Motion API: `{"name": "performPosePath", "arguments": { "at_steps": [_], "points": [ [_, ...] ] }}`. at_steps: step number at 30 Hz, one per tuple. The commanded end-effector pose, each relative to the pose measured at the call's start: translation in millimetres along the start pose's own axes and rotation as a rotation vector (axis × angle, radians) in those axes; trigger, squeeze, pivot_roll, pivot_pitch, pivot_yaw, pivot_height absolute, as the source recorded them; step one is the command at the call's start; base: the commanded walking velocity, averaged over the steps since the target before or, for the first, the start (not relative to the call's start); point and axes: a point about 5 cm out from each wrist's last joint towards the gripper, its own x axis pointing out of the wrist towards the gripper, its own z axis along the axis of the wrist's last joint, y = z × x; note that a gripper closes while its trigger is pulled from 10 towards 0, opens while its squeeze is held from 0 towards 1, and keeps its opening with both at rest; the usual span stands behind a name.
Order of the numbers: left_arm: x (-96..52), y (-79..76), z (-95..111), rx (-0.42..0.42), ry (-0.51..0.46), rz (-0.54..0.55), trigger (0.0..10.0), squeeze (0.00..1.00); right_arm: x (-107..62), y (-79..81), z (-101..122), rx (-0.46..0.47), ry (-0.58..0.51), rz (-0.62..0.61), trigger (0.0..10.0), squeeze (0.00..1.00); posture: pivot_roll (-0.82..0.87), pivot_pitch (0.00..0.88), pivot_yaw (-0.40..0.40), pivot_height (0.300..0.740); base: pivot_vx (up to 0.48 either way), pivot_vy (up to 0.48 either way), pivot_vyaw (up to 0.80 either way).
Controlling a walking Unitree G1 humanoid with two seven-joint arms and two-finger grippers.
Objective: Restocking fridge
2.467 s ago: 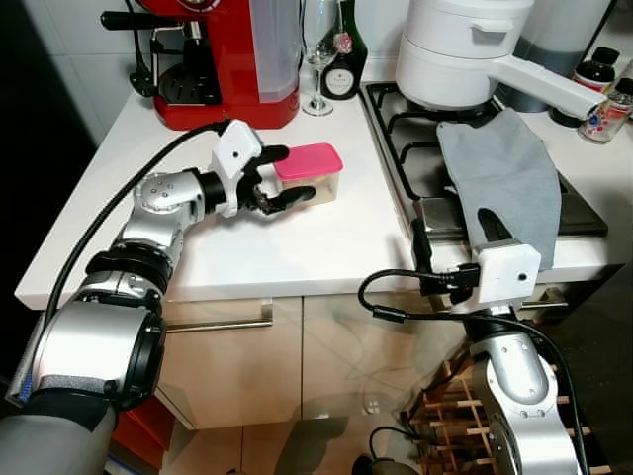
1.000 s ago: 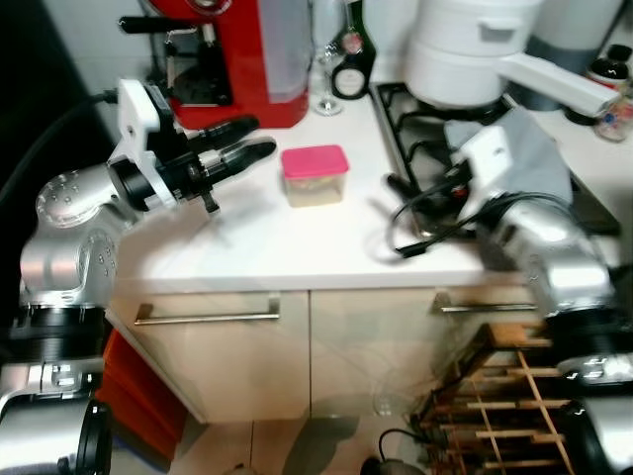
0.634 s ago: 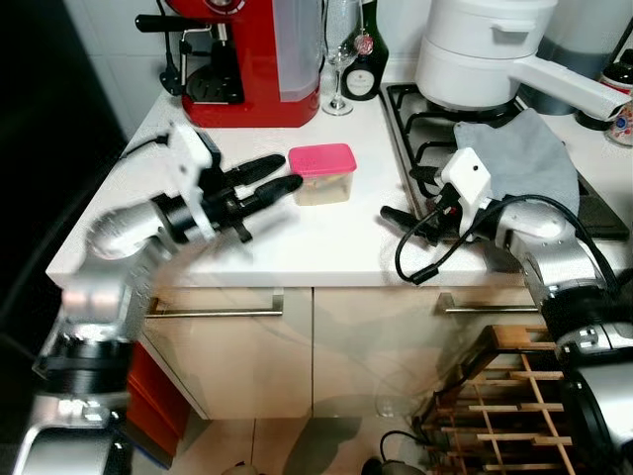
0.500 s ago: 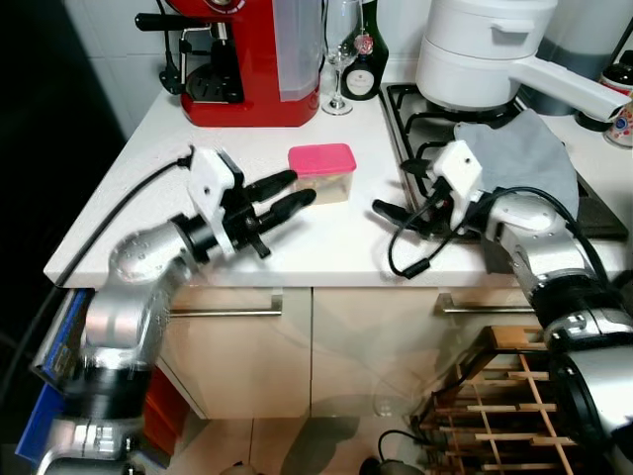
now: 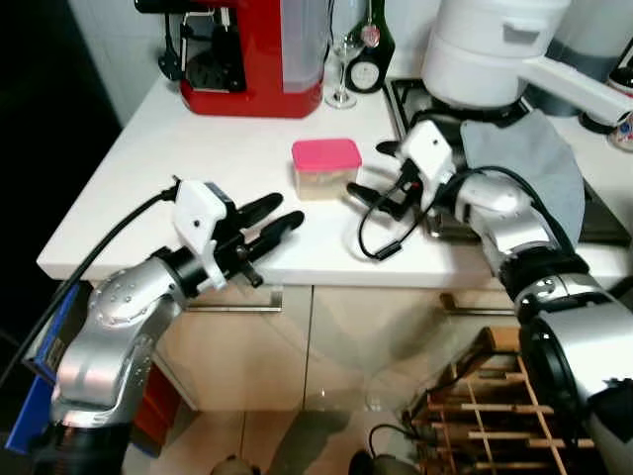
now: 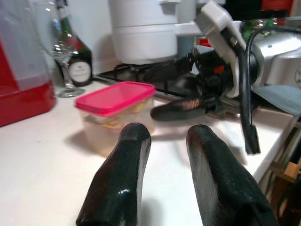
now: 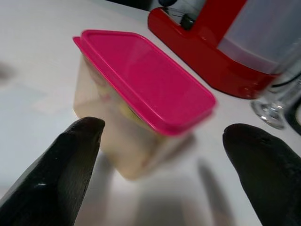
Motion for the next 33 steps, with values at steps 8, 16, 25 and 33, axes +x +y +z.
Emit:
{"name": "performPosePath", "arguments": {
  "at_steps": [8, 16, 25, 33],
  "points": [
    [-13.0, 0.0, 2.0, -0.008, 0.042, 0.026, 10.0, 0.0, 15.8, 6.8, 8.8, -0.065, 0.029, -0.002, 10.0, 0.0, 0.23, 0.118, -0.037, 0.74, 0.0, 0.0, 0.0],
    [-10.6, 0.7, 1.2, -0.018, 0.046, 0.027, 10.0, 0.0, 25.4, 13.7, 20.7, -0.016, -0.056, 0.03, 10.0, 0.0, 0.21, 0.119, -0.043, 0.74, 0.0, 0.0, 0.0],
    [-8.9, 0.3, 0.3, -0.028, 0.043, 0.019, 10.0, 0.0, 34.5, 53.7, 43.6, -0.076, -0.301, 0.318, 10.0, 0.0, 0.18, 0.108, -0.032, 0.74, 0.0, 0.0, 0.0],
    [1.0, 2.1, 0.9, -0.03, 0.022, 0.0, 10.0, 0.0, 4.0, 61.1, 49.2, 0.034, -0.449, 0.202, 10.0, 0.0, 0.13, 0.071, -0.025, 0.74, 0.0, 0.0, 0.0]
  ]
}}
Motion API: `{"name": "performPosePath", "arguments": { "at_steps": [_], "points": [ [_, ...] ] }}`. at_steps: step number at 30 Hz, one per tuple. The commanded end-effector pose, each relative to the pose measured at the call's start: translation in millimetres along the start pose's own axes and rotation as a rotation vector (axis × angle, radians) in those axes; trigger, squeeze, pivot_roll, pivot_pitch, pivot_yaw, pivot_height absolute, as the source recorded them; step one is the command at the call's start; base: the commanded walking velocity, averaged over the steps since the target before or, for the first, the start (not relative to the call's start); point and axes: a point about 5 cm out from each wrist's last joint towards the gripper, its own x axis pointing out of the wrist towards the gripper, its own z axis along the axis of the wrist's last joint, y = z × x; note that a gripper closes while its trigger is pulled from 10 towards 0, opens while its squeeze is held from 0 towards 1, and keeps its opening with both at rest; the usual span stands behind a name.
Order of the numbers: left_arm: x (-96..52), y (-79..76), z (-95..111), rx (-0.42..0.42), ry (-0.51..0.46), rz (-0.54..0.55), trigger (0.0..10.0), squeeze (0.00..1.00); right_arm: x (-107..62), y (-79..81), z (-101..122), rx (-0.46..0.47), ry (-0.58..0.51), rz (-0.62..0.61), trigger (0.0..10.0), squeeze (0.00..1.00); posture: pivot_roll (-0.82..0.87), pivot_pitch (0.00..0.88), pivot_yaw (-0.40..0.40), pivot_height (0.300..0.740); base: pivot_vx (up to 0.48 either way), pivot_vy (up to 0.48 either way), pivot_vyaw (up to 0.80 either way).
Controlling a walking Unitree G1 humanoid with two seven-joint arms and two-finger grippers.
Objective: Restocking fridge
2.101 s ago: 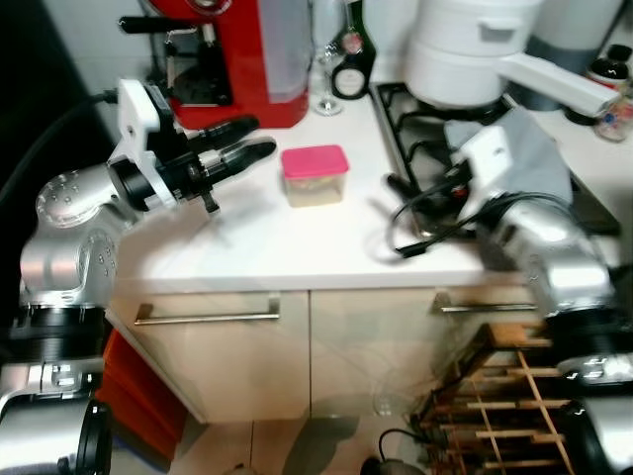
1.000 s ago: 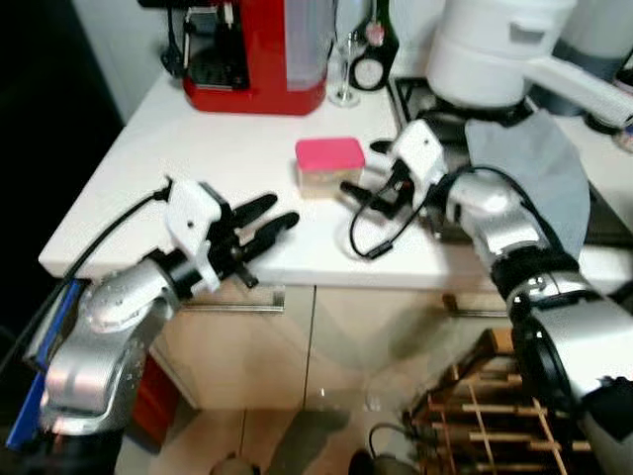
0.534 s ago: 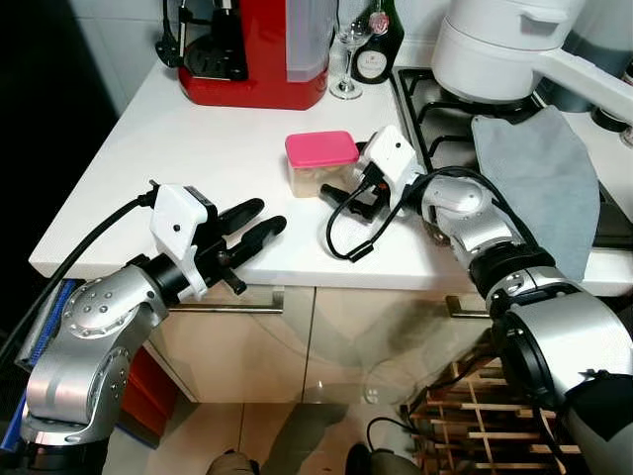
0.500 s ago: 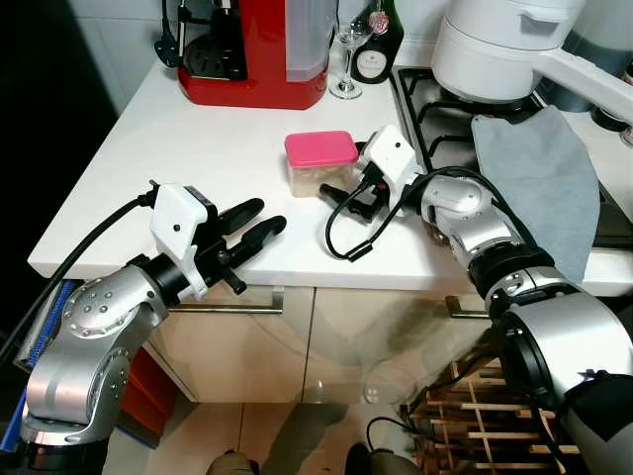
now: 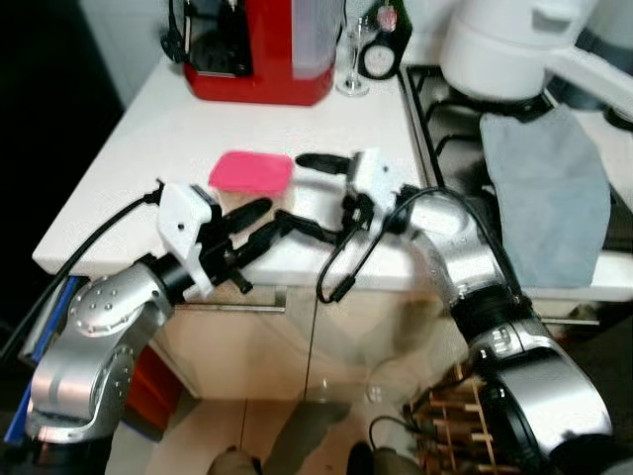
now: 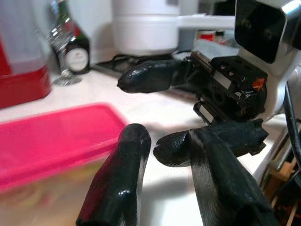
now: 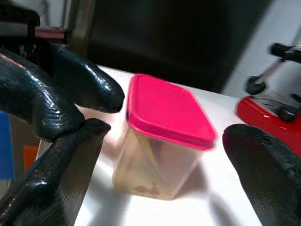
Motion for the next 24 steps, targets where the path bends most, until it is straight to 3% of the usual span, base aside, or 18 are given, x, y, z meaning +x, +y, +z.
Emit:
{"name": "performPosePath", "arguments": {
  "at_steps": [1, 3, 6, 10, 11, 12, 14, 18, 24],
  "points": [
    [2.4, 3.9, -3.8, -0.002, 0.02, 0.02, 10.0, 0.0, -1.6, -5.9, 17.2, -0.015, -0.08, -0.053, 10.0, 0.0, 0.13, 0.071, -0.025, 0.74, 0.0, 0.0, 0.0],
    [6.9, 4.0, -2.9, 0.003, 0.007, 0.016, 10.0, 0.0, -21.9, -9.7, 9.9, 0.007, -0.06, -0.205, 10.0, 0.0, 0.12, 0.052, -0.03, 0.74, 0.0, 0.0, 0.0],
    [9.8, 5.7, -2.6, 0.002, -0.001, 0.02, 10.0, 0.0, -29.9, -10.5, 4.6, -0.004, -0.03, -0.28, 10.0, 0.0, 0.1, 0.03, -0.033, 0.74, 0.0, 0.0, 0.0],
    [18.0, 14.2, 0.1, -0.016, -0.045, 0.137, 10.0, 0.0, -53.1, -13.2, 0.3, 0.024, -0.003, -0.655, 10.0, 0.0, 0.06, 0.0, -0.033, 0.74, 0.0, 0.0, 0.0],
    [18.0, 14.2, 0.1, -0.016, -0.045, 0.137, 10.0, 0.0, -53.1, -13.2, 0.3, 0.024, -0.003, -0.655, 10.0, 0.0, 0.06, 0.0, -0.033, 0.74, 0.0, 0.0, 0.0],
    [24.4, 18.2, 3.1, -0.003, -0.074, 0.209, 10.0, 0.0, -58.7, -12.7, -2.2, 0.049, 0.016, -0.783, 10.0, 0.0, 0.05, 0.0, -0.04, 0.74, 0.0, 0.0, 0.0],
    [31.5, 17.9, 15.5, -0.01, -0.143, 0.268, 10.0, 0.0, -61.6, -8.5, -1.9, 0.056, 0.006, -0.875, 10.0, 0.0, 0.06, 0.0, -0.05, 0.74, -0.452, 0.0, 0.0],
    [45.2, 13.4, 37.6, -0.024, -0.255, 0.325, 10.0, 0.0, -61.1, -3.4, -3.8, 0.057, -0.014, -0.94, 10.0, 0.0, 0.07, 0.0, -0.063, 0.74, -0.377, 0.25, 0.0],
    [53.8, 0.2, 42.5, -0.006, -0.284, 0.305, 10.0, 0.0, -53.4, -1.7, -8.5, 0.078, -0.009, -0.951, 10.0, 0.0, 0.09, 0.0, -0.077, 0.74, -0.343, 0.339, 0.0]
  ]
}}
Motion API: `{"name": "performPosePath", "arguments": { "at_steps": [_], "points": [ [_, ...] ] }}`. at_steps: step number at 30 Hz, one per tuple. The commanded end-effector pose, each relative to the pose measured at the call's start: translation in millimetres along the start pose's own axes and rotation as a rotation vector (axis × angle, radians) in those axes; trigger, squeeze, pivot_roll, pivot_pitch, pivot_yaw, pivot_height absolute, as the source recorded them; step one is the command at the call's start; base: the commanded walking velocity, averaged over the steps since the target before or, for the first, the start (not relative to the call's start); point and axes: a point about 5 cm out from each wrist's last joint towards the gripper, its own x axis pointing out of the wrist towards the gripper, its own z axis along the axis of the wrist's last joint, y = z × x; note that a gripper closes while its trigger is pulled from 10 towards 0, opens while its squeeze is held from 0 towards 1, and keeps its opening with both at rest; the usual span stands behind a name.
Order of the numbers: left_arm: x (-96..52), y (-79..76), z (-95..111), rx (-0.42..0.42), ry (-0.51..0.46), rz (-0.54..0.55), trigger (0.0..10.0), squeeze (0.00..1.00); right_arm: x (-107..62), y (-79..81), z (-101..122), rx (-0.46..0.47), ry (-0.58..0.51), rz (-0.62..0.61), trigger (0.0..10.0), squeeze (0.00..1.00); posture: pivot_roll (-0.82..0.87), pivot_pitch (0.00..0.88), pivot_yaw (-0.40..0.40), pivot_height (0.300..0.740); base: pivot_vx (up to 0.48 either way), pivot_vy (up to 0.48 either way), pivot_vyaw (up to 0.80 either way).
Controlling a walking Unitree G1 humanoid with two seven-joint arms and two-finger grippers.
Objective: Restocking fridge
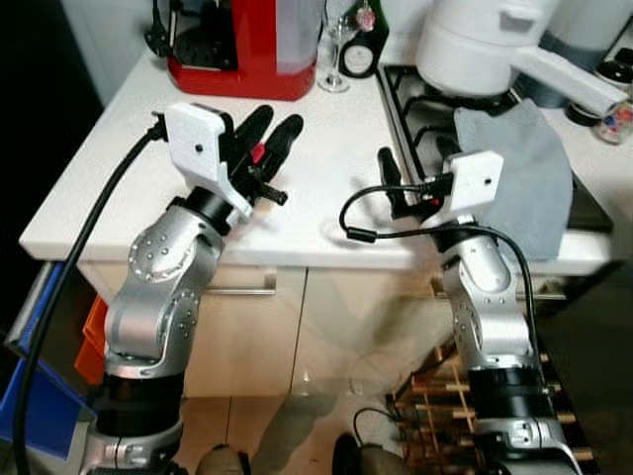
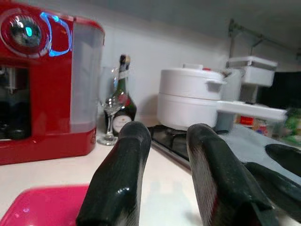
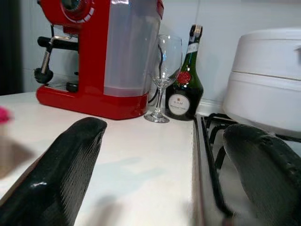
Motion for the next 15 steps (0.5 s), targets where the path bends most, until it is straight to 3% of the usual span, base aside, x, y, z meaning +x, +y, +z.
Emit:
{"name": "performPosePath", "arguments": {
  "at_steps": [1, 7, 10, 15],
  "points": [
    [2.4, -7.7, 6.7, 0.031, -0.037, -0.012, 10.0, 0.0, 2.4, 5.2, -1.1, 0.005, 0.01, 0.001, 10.0, 0.0, 0.09, 0.0, -0.079, 0.74, -0.33, 0.352, 0.0],
    [6.7, -1.8, 10.0, 0.062, -0.065, 0.078, 10.0, 0.0, 7.5, 10.8, -1.2, 0.016, 0.003, 0.013, 10.0, 0.0, 0.11, 0.0, -0.099, 0.74, -0.055, 0.059, 0.0],
    [9.5, 4.4, 2.7, 0.101, -0.032, 0.153, 10.0, 0.0, 12.2, 14.5, -0.5, -0.004, -0.003, 0.046, 10.0, 0.0, 0.11, 0.0, -0.111, 0.74, 0.0, 0.0, 0.0],
    [8.6, 1.2, -15.3, 0.065, 0.012, 0.187, 10.0, 0.0, 13.4, 9.6, 0.0, -0.012, 0.003, 0.047, 10.0, 0.0, 0.09, 0.0, -0.116, 0.74, 0.0, 0.0, 0.0]
  ]
}}
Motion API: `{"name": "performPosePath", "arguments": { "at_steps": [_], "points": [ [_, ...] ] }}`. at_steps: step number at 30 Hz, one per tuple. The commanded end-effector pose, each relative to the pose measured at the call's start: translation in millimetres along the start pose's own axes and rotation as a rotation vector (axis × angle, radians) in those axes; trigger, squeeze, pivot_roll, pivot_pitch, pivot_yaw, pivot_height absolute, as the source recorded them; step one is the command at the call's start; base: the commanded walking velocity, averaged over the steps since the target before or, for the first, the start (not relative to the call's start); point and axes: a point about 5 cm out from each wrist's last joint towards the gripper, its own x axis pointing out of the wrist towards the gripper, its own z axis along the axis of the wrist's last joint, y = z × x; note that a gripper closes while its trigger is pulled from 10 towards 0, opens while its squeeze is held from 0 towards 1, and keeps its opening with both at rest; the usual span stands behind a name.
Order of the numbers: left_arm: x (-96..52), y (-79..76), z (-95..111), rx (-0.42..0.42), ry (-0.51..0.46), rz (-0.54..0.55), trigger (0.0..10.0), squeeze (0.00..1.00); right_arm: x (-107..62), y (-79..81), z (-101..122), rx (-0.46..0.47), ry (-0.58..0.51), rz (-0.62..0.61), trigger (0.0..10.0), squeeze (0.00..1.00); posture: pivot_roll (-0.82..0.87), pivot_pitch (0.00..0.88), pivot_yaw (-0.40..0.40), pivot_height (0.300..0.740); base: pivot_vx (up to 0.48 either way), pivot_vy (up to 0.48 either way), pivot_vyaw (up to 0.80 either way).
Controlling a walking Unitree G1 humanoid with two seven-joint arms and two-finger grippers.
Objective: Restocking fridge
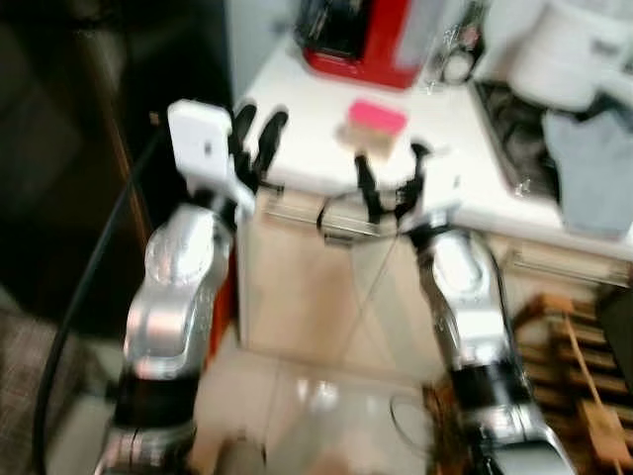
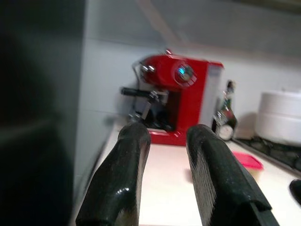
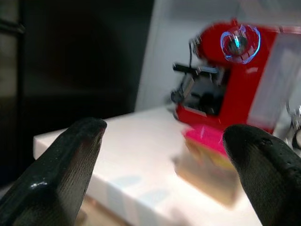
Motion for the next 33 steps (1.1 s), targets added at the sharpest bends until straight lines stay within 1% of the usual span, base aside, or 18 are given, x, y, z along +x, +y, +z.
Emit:
{"name": "performPosePath", "arguments": {
  "at_steps": [1, 2, 4, 6, 8, 9, 11, 12, 16, 18, 20, 21, 23, 26, 29, 30, 31, 33],
  "points": [
    [2.9, -14.7, -9.8, -0.027, 0.027, -0.014, 10.0, 0.0, -2.7, -16.7, 1.2, -0.036, 0.007, -0.036, 10.0, 0.0, 0.08, 0.0, -0.113, 0.74, 0.0, 0.0, 0.0],
    [2.6, -16.5, -14.5, -0.04, 0.043, -0.004, 10.0, 0.0, -4.3, -19.4, -0.8, -0.04, 0.019, -0.046, 10.0, 0.0, 0.08, 0.0, -0.113, 0.74, 0.0, 0.0, 0.0],
    [2.0, -18.4, -21.8, -0.035, 0.069, 0.005, 10.0, 0.0, -6.3, -23.2, -4.1, -0.031, 0.032, -0.069, 10.0, 0.0, 0.08, 0.0, -0.112, 0.74, 0.0, 0.0, 0.0],
    [2.1, -17.7, -26.0, -0.053, 0.07, 0.019, 10.0, 0.0, -7.2, -22.9, -6.4, -0.028, 0.039, -0.075, 10.0, 0.0, 0.07, 0.0, -0.105, 0.74, 0.0, 0.0, 0.0],
    [3.9, -15.7, -28.5, -0.06, 0.075, 0.038, 10.0, 0.0, -8.0, -20.5, -7.1, -0.03, 0.039, -0.071, 10.0, 0.0, 0.06, 0.0, -0.103, 0.74, 0.401, 0.0, 0.0],
    [6.2, -13.8, -27.9, -0.036, 0.07, 0.049, 10.0, 0.0, -8.9, -18.5, -7.9, -0.031, 0.04, -0.067, 10.0, 0.0, 0.06, 0.0, -0.102, 0.74, 0.472, 0.0, 0.0],
    [7.2, -13.2, -27.3, -0.024, 0.065, 0.05, 10.0, 0.0, -9.1, -17.9, -8.6, -0.032, 0.042, -0.066, 10.0, 0.0, 0.06, 0.0, -0.101, 0.74, 0.472, 0.0, 0.0],
    [9.7, -12.1, -24.3, -0.003, 0.046, 0.058, 10.0, 0.0, -9.7, -17.7, -10.3, -0.032, 0.047, -0.066, 10.0, 0.0, 0.07, 0.0, -0.104, 0.74, 0.48, 0.0, 0.0],
    [11.9, -10.0, -19.9, -0.013, 0.023, 0.074, 10.0, 0.0, -9.1, -20.1, -9.8, -0.031, 0.044, -0.088, 10.0, 0.0, 0.07, 0.0, -0.107, 0.74, 0.48, 0.0, 0.0],
    [13.9, -10.5, -16.8, 0.01, 0.0, 0.066, 10.0, 0.0, -4.5, -25.6, -3.7, -0.048, 0.018, -0.113, 10.0, 0.0, 0.06, 0.0, -0.111, 0.74, 0.48, 0.0, 0.0],
    [14.2, -11.1, -16.3, 0.007, -0.004, 0.065, 10.0, 0.0, -2.8, -27.8, -1.3, -0.053, 0.008, -0.121, 10.0, 0.0, 0.06, 0.0, -0.11, 0.74, 0.48, 0.0, 0.0],
    [15.2, -13.4, -14.7, -0.005, -0.017, 0.062, 10.0, 0.0, 2.1, -32.7, 6.2, -0.079, -0.021, -0.125, 10.0, 0.0, 0.06, 0.0, -0.115, 0.74, 0.465, 0.0, 0.0],
    [15.6, -14.1, -14.1, -0.008, -0.022, 0.061, 10.0, 0.0, 3.5, -34.0, 8.4, -0.087, -0.029, -0.124, 10.0, 0.0, 0.06, 0.0, -0.115, 0.74, 0.465, 0.0, 0.0],
    [16.7, -14.9, -10.1, -0.001, -0.043, 0.066, 10.0, 0.0, 9.6, -42.6, 15.9, -0.106, -0.049, -0.141, 10.0, 0.0, 0.06, 0.0, -0.117, 0.74, 0.461, 0.0, 0.0],
    [17.3, -7.9, -7.9, 0.041, -0.053, 0.125, 10.0, 0.0, 14.1, -51.9, 21.9, -0.127, -0.067, -0.165, 10.0, 0.0, 0.06, 0.0, -0.115, 0.74, 0.461, 0.0, 0.0],
    [17.7, -5.0, -8.1, 0.055, -0.052, 0.145, 10.0, 0.0, 17.2, -58.4, 25.9, -0.138, -0.079, -0.184, 10.0, 0.0, 0.06, 0.0, -0.114, 0.74, 0.458, 0.0, 0.0],
    [17.7, -5.0, -8.1, 0.055, -0.052, 0.145, 10.0, 0.0, 17.2, -58.4, 25.9, -0.138, -0.079, -0.184, 10.0, 0.0, 0.06, 0.0, -0.114, 0.74, 0.458, 0.0, 0.0],
    [18.3, -3.6, -8.3, 0.057, -0.05, 0.155, 10.0, 0.0, 22.0, -66.7, 31.8, -0.155, -0.093, -0.205, 10.0, 0.0, 0.06, 0.0, -0.115, 0.74, 0.424, 0.0, 0.0]
  ]
}}
